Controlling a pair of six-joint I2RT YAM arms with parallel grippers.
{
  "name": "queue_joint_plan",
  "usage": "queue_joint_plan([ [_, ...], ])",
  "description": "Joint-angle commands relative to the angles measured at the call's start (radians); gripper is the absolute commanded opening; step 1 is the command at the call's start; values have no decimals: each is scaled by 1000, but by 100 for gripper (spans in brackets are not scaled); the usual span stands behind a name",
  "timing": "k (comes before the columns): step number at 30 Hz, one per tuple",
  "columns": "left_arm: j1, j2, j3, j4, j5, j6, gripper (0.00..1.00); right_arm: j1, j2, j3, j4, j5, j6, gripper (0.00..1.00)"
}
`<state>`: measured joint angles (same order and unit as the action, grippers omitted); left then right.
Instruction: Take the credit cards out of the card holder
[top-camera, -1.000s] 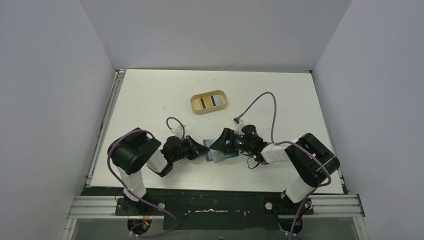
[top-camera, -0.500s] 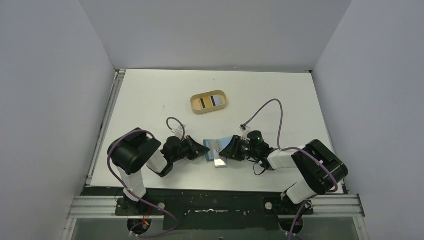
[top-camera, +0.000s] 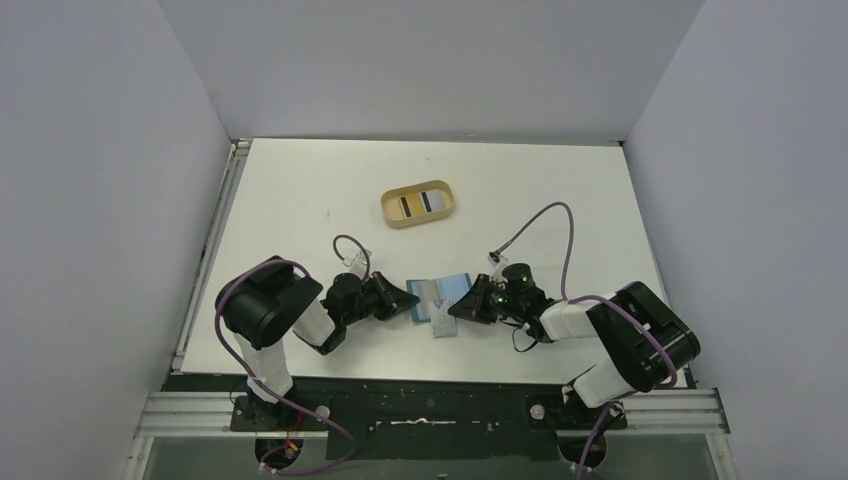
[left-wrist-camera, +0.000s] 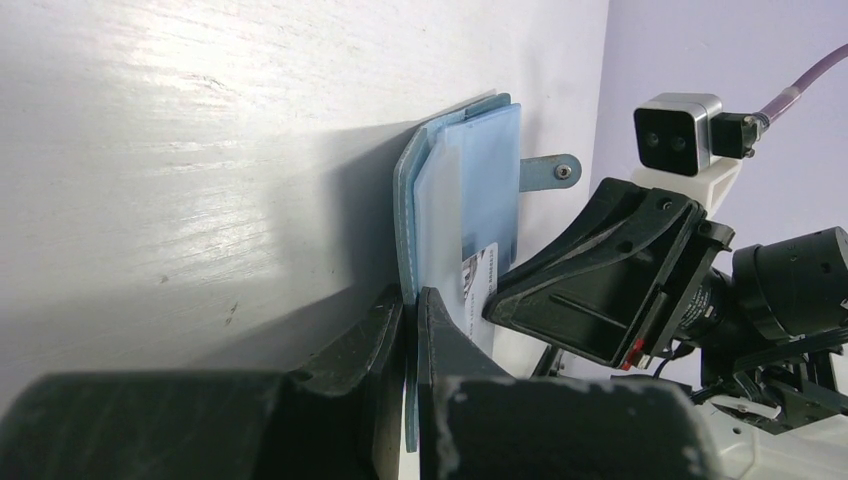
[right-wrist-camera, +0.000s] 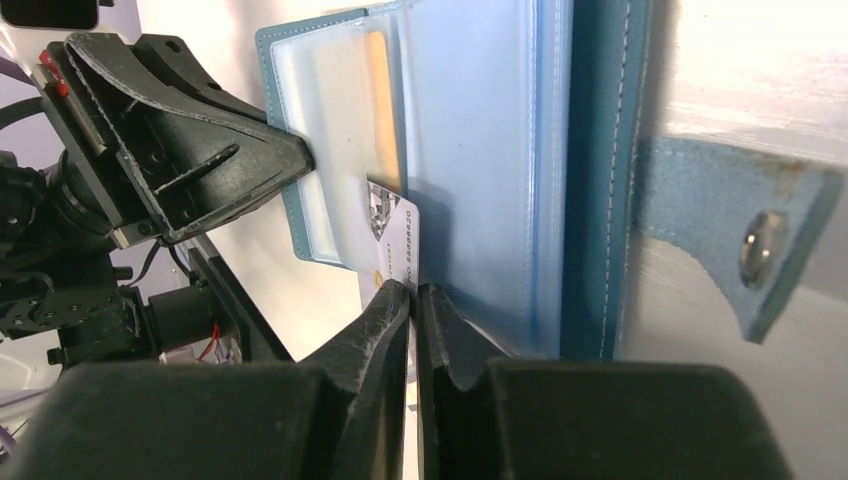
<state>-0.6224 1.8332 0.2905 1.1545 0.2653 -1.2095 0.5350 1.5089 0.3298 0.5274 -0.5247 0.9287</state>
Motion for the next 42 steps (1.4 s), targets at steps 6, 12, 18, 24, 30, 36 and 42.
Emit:
queue_joint_plan([
  [6, -2, 9, -12, 13, -18, 30, 0, -21, -54, -9, 33, -39, -1, 0],
  [12, 2, 2, -18, 17, -19, 33, 0, -42, -274, 87, -275, -45, -101, 0],
  [18, 4, -20, -22, 1, -25, 46, 0, -128, -351, 272, -490, -40, -202, 0],
  [24, 2, -39, -12, -21, -21, 53, 0, -198, -112, 546, -442, -69, -265, 0],
  [30, -10, -72, 5, -72, -21, 61, 0, -202, 218, 921, -502, -95, -326, 0],
  [36, -21, -172, 39, -229, -34, 111, 0, -202, 453, 1178, -553, -118, -352, 0],
  [42, -36, -266, 66, -376, -61, 174, 0, -203, 569, 1298, -536, -110, -356, 0],
])
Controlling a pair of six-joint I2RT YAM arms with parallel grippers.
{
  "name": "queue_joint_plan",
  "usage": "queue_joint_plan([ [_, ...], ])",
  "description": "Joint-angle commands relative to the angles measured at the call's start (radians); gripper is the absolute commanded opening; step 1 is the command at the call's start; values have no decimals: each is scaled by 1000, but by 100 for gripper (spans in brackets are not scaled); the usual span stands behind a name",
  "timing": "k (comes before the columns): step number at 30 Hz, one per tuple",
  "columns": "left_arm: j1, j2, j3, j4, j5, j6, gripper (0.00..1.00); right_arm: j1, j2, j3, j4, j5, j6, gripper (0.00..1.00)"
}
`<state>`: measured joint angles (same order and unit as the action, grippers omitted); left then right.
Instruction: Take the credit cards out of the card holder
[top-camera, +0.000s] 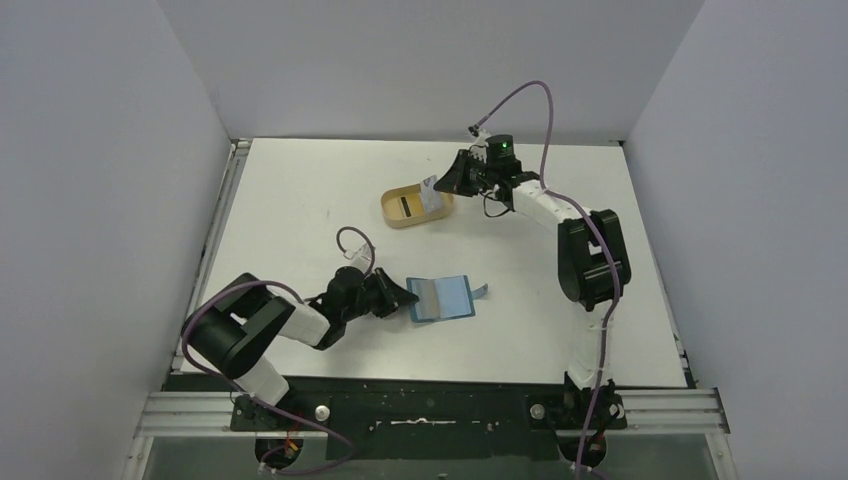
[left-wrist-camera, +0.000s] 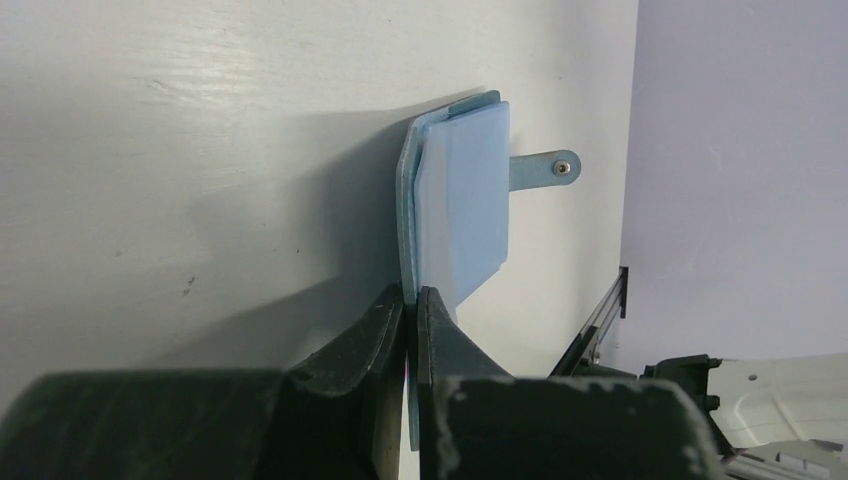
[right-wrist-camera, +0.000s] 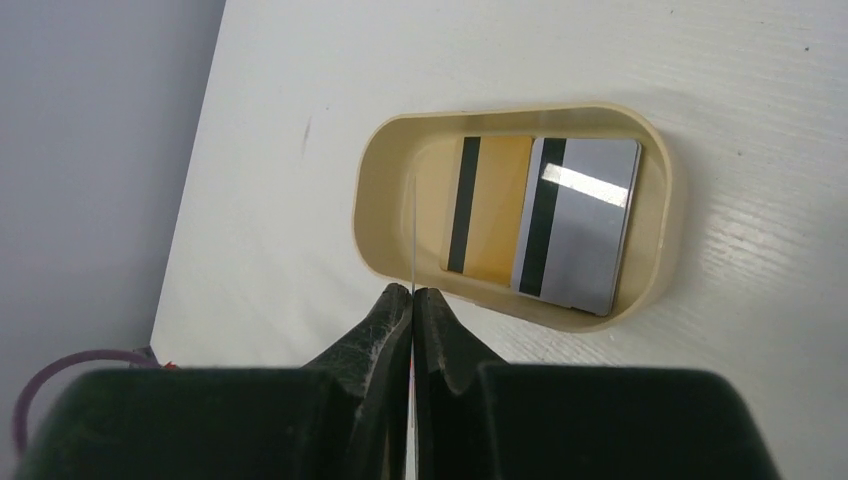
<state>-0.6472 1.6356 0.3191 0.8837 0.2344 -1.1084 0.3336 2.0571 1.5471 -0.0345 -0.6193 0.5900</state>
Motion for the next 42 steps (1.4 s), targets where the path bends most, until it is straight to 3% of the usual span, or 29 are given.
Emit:
queue_joint_plan([
  [1, -13, -79, 41, -125, -34, 81, 0, -1, 37, 95, 27, -16, -10, 0],
  [8, -20, -105, 48, -178, -44, 99, 0, 0, 119, 157, 76, -15, 2, 0],
  [18, -20, -142, 57, -231, -49, 122, 0, -17, 212, 219, 14, 29, -74, 0],
  [29, -22, -138, 53, -233, -49, 120, 0, -34, 205, 228, -61, 75, -134, 0],
  [33, -22, -162, 57, -269, -58, 131, 0, -43, 205, 246, -83, 83, -145, 17],
  [37, -22, -194, 67, -333, -74, 148, 0, -47, 202, 285, -99, 72, -153, 41],
  [42, -22, -226, 101, -422, -75, 173, 0, -46, 148, 339, -103, 19, -163, 51],
])
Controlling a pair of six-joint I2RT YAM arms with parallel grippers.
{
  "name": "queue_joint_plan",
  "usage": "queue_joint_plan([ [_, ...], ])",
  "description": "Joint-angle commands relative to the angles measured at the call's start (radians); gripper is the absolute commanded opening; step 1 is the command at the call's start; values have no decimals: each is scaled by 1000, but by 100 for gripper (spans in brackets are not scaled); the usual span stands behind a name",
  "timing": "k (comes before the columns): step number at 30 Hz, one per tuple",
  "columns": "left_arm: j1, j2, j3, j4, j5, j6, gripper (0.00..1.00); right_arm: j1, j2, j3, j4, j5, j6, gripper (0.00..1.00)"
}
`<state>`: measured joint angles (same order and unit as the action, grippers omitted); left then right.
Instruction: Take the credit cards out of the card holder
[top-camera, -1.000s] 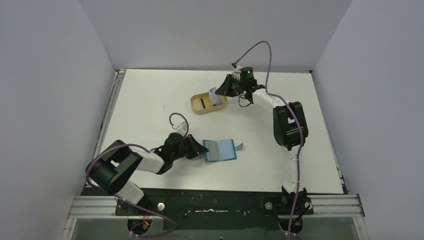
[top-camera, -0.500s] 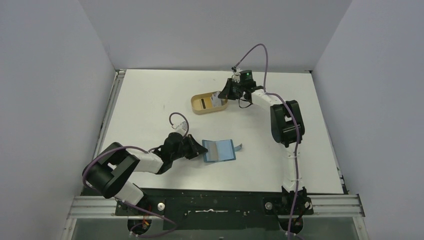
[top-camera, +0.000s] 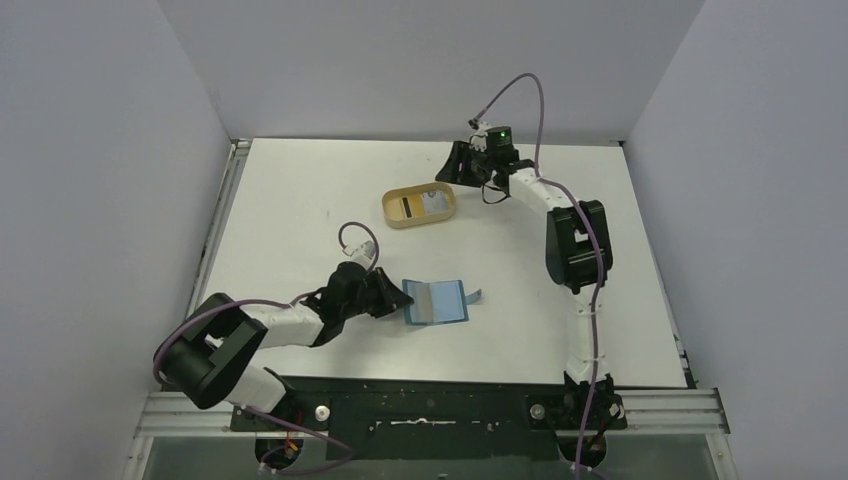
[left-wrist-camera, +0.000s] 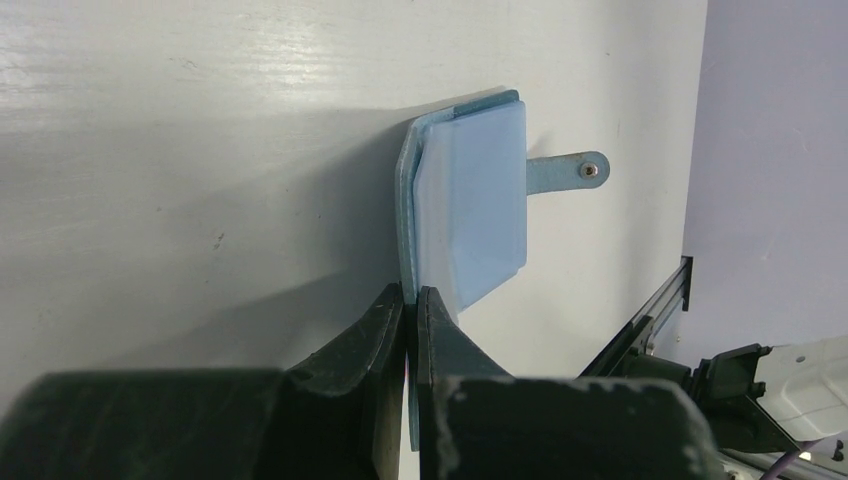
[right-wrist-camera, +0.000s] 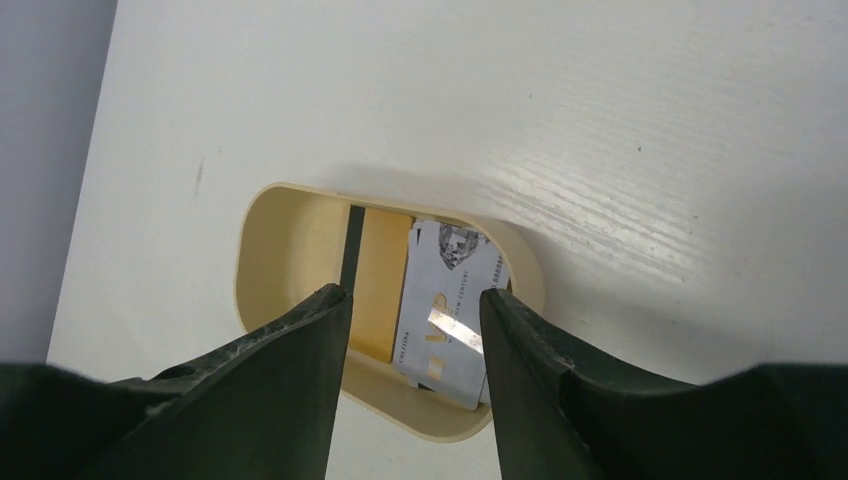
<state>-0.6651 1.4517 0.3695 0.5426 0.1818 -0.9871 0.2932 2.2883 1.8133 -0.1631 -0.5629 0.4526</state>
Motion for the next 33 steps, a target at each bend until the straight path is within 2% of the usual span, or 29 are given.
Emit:
queue_joint_plan([
  [1, -4, -50, 56, -96, -22, 57, 0, -5, -108, 78, 22, -40, -28, 52],
  [2, -4, -58, 60, -111, -23, 63, 0, -6, -146, 77, 17, -41, -32, 53],
  [6, -4, -89, 76, -160, -32, 79, 24, 13, -298, -32, 40, -26, -32, 61],
  [8, -4, -97, 78, -174, -35, 80, 33, 46, -382, -123, 46, -14, -41, 62],
  [11, -2, -100, 78, -179, -39, 77, 40, 108, -509, -318, 82, 16, -46, 62],
  [16, 1, -94, 74, -161, -35, 52, 41, 207, -676, -675, 203, 80, 14, 59],
  [21, 11, -113, 66, -153, -43, 30, 39, 226, -769, -951, 314, 99, 101, 51],
  [28, 13, -129, 84, -168, -45, 26, 38, 226, -799, -1071, 342, 117, 100, 48],
  [33, 13, -140, 89, -175, -48, 20, 31, 228, -788, -1094, 383, 102, 124, 46],
])
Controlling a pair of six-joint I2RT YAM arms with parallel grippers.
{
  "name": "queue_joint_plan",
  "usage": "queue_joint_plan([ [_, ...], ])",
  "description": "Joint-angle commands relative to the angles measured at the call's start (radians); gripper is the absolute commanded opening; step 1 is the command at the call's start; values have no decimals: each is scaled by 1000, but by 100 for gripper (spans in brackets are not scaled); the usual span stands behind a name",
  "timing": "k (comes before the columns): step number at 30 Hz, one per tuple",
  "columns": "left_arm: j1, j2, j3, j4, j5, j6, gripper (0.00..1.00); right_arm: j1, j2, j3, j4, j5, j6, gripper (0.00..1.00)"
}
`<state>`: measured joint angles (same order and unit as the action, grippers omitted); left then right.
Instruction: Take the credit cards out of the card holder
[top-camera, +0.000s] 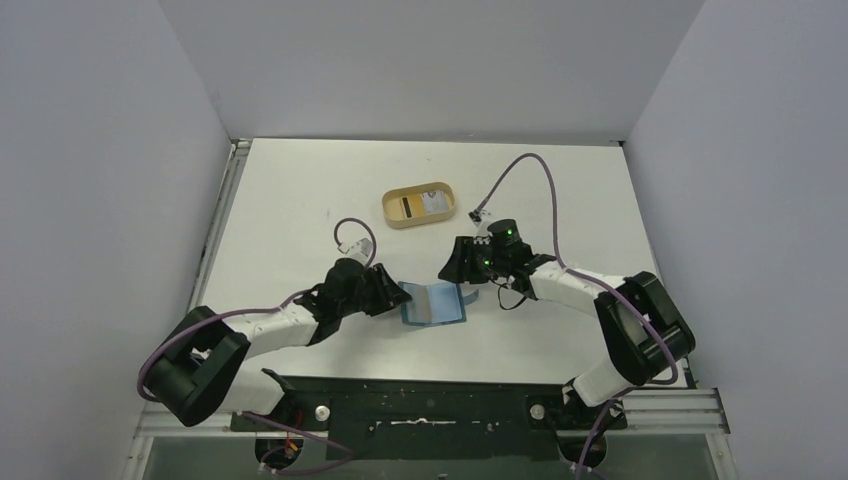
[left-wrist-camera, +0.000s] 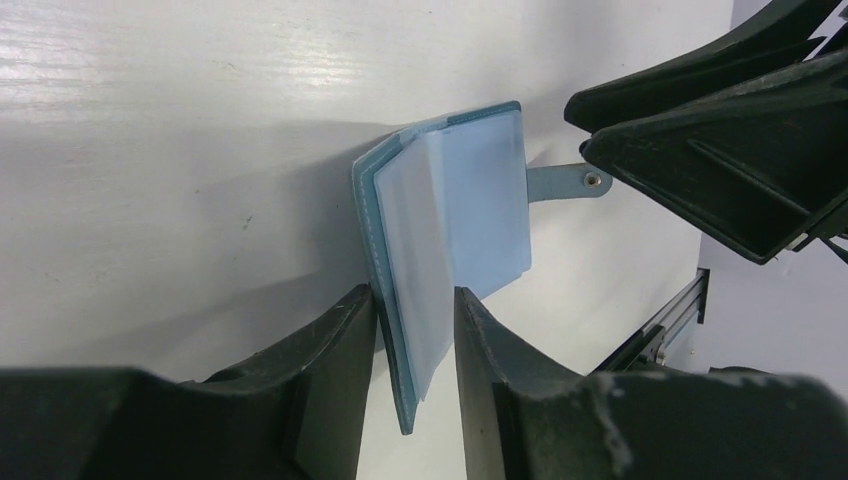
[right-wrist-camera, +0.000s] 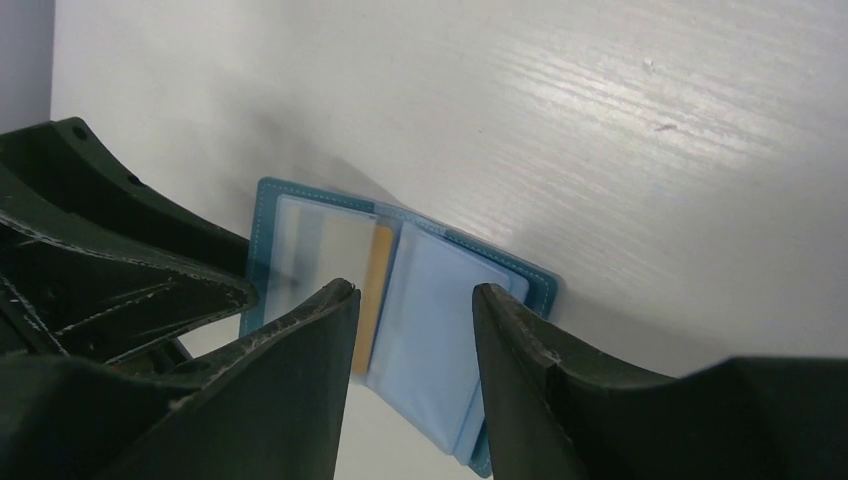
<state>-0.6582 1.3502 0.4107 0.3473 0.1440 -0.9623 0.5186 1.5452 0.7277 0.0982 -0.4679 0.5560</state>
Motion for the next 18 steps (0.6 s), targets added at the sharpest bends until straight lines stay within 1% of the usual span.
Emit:
queue_joint_plan([
  [1, 6, -41, 47, 18, -12, -6, 29, 4, -44, -10, 123, 7, 22, 46],
  [3, 6, -44, 44, 16, -15, -9, 24, 4, -43, -8, 123, 2, 22, 45],
  [5, 6, -48, 43, 16, -17, -10, 18, 4, -40, -7, 124, -5, 22, 39],
  [9, 9, -63, 49, 3, -18, -10, 15, 5, -19, 5, 128, -29, 22, 31],
  [15, 15, -87, 62, -24, -20, -3, 13, 8, 13, 3, 149, -55, 35, 29],
  [16, 15, -88, 65, -27, -20, -2, 10, 8, 18, 0, 153, -60, 37, 29],
  [18, 15, -86, 74, -31, -16, 3, 0, 11, 25, -5, 163, -68, 45, 28],
])
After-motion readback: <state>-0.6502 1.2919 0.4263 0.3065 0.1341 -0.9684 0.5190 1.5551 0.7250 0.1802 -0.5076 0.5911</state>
